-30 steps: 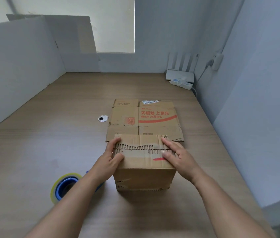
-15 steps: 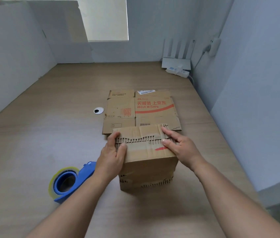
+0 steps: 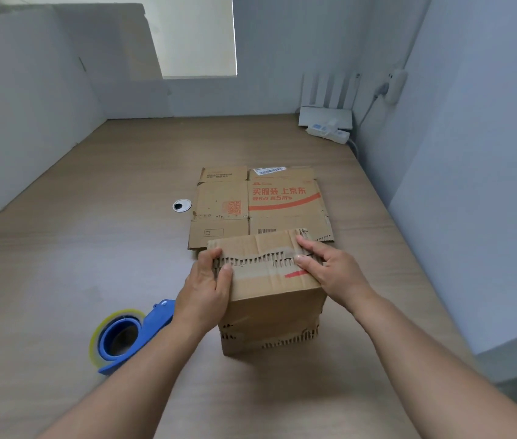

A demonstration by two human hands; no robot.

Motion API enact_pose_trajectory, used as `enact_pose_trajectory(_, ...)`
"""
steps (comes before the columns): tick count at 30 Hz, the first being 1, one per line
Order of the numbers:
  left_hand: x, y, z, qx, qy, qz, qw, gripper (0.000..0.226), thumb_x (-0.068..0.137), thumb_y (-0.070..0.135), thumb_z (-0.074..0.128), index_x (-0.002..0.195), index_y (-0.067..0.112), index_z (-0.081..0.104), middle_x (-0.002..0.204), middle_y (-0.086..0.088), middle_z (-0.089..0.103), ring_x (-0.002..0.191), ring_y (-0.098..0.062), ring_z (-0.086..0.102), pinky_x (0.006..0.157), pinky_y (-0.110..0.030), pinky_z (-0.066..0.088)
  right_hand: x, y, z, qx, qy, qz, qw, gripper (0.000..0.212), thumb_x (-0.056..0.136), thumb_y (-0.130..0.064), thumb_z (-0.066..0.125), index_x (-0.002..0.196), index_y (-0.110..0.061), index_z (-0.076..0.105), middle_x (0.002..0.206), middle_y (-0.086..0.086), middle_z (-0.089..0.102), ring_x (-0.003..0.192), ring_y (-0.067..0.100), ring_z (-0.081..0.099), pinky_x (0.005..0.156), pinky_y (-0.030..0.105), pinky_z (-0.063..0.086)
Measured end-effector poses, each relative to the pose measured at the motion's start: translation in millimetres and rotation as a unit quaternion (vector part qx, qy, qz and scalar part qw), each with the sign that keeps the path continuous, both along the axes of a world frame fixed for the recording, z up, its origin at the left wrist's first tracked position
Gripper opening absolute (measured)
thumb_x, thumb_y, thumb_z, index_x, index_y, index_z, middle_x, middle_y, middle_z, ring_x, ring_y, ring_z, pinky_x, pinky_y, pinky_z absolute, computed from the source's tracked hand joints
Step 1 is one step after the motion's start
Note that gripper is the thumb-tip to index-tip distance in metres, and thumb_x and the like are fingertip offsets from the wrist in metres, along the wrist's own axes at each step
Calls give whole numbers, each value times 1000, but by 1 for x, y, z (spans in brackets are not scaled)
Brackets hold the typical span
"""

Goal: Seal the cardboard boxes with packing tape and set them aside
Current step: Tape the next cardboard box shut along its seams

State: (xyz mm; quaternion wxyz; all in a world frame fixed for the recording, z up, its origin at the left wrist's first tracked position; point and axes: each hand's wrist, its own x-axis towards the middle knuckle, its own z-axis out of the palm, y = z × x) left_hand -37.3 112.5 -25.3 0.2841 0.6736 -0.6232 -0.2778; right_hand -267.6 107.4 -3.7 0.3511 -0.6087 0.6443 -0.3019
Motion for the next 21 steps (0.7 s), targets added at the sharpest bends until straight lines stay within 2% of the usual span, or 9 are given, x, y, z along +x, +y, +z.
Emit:
enact_pose_trajectory(4, 3, -9, -3, -3, -9, -15, 1000, 34, 101, 35, 34, 133, 26, 31, 141, 1, 41, 120, -21, 46, 89, -38, 44, 2, -4, -4, -3, 0, -10, 1000, 45, 91, -37, 61, 135, -31, 52, 143, -4, 48, 130, 13, 44, 104, 23, 39)
enact_pose_trajectory(9, 6, 6, -6, 24, -17, -29, 999, 31, 100, 34, 38, 129, 24, 33, 138, 1, 43, 118, -20, 48, 91, -37, 42, 3, 10, -11, -7, 27, 3, 1000, 45, 93, -32, 59, 137, -28, 50, 139, -6, 52, 117, 6, 52, 89, 8, 38)
enact_pose_trajectory(11, 6, 30, -18, 24, -47, -57, 997, 32, 99, 36, 39, 128, 26, 30, 137, 3, 44, 116, -16, 49, 90, -39, 47, 4, 30, -22, -10, 69, 22, 997, 44, 96, -29, 54, 139, -30, 46, 140, -6, 52, 118, 6, 51, 96, 14, 40)
enact_pose_trajectory(13, 8, 41, -23, 18, -48, -60, 997, 41, 99, 39, 37, 138, 31, 24, 139, 5, 41, 119, -14, 49, 91, -39, 49, 6, 37, -30, -18, 105, 25, 994, 44, 99, -32, 48, 142, -35, 40, 143, -9, 48, 126, 10, 47, 103, 26, 41)
enact_pose_trajectory(15, 9, 26, -23, 35, -42, -54, 997, 46, 100, 40, 36, 143, 33, 19, 144, 4, 39, 123, -17, 47, 95, -38, 47, 7, 24, -31, -7, 137, 23, 990, 44, 101, -34, 41, 145, -37, 36, 144, -9, 45, 129, 14, 44, 102, 32, 42)
enact_pose_trajectory(18, 9, 5, -21, 89, -30, -49, 994, 47, 101, 39, 35, 145, 33, 20, 142, -2, 44, 110, -22, 51, 90, -42, 50, 10, 1, -32, 25, 184, 35, 982, 45, 102, -39, 34, 147, -37, 30, 146, -7, 43, 129, 17, 43, 99, 35, 43)
enact_pose_trajectory(21, 13, 11, -24, 95, -43, -47, 993, 48, 101, 39, 37, 146, 31, 24, 138, -1, 47, 100, -15, 51, 82, -34, 52, 14, 4, -37, 31, 194, 36, 980, 46, 101, -39, 35, 147, -37, 31, 148, -10, 40, 131, 15, 42, 99, 33, 42)
